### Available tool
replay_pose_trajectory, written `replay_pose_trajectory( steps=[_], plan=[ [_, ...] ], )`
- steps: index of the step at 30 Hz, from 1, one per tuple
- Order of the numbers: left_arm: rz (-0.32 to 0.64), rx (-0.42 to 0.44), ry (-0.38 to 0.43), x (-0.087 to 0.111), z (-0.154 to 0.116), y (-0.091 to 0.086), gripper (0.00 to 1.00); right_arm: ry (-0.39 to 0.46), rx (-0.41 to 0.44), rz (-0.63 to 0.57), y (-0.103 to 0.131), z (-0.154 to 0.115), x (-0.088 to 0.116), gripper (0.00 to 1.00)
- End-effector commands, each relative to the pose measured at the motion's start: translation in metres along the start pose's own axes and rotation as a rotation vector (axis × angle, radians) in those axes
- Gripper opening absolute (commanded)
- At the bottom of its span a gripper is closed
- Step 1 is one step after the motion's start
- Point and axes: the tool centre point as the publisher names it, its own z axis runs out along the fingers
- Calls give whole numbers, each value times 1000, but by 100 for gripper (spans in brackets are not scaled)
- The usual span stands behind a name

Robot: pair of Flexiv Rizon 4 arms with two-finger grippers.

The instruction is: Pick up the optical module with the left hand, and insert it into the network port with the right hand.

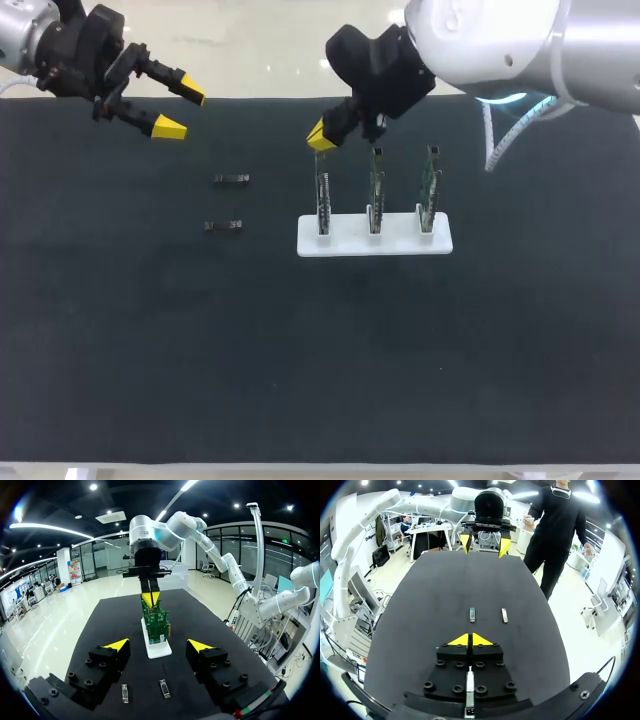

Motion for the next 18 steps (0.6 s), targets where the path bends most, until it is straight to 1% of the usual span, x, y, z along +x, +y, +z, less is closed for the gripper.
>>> replay_pose_trajectory(
  steps=[1,5,7,12,18],
  plan=[
    [0,2,3,0,0,1,100,1,-3,0,-1,7,5,0],
    [0,2,3,0,0,1,100,5,0,7,-2,-1,0,0],
    [0,2,3,0,0,1,100,7,-1,13,-3,-9,-4,0],
    [0,2,3,0,0,1,100,-22,-16,37,-2,-33,-13,0],
    [0,2,3,0,0,1,100,-26,-25,45,-1,-60,-7,0]
  ],
)
